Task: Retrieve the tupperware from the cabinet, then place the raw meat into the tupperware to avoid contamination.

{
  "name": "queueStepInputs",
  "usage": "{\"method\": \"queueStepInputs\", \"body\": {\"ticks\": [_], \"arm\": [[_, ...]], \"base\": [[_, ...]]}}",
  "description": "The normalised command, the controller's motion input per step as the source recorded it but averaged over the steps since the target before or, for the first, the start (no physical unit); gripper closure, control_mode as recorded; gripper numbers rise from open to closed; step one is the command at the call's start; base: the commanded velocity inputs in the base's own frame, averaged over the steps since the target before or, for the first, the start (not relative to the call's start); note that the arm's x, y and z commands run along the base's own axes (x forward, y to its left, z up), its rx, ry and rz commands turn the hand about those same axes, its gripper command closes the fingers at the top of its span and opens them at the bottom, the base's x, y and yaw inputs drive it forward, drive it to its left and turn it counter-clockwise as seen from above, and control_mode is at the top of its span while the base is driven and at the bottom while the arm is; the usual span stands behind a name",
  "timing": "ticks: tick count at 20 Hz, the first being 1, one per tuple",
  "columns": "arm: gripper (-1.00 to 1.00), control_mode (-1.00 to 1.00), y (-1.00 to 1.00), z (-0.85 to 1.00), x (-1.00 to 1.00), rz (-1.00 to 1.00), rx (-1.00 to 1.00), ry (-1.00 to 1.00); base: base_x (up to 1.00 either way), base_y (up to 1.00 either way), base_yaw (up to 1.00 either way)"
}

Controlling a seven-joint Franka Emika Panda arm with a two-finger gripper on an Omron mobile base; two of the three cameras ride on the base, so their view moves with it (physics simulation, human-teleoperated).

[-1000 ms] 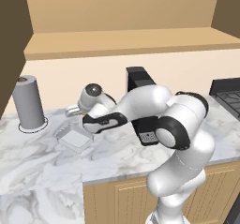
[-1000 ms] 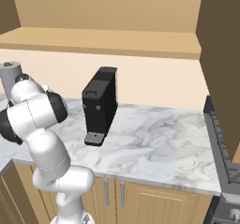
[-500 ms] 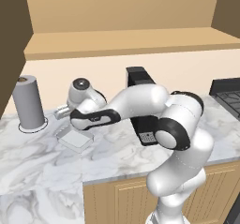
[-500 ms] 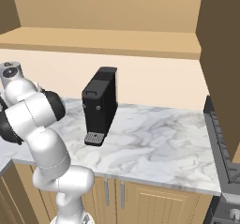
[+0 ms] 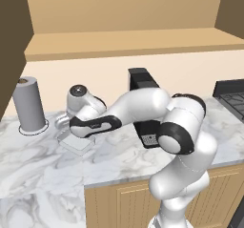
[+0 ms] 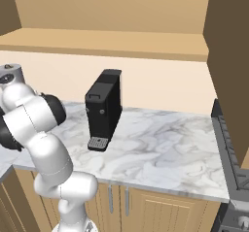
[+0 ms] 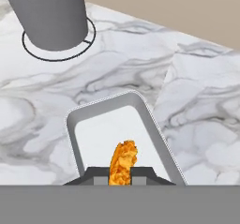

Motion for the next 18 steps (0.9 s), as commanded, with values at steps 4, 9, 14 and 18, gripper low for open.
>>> {"method": "queueStepInputs", "body": {"ticks": [4,9,14,18], "arm": [[1.00,-1.00,0.00,-0.22,-0.15,0.00,-0.02,0.01],[1.00,-1.00,0.00,-0.18,0.01,0.00,-0.02,0.00],[1.00,-1.00,0.00,-0.31,0.09,0.00,-0.02,0.02],[1.00,-1.00,0.00,-0.29,0.04,0.00,-0.02,0.01]], "base": [[0.00,0.00,0.00],[0.00,0.00,0.00],[0.00,0.00,0.00],[0.00,0.00,0.00]]}}
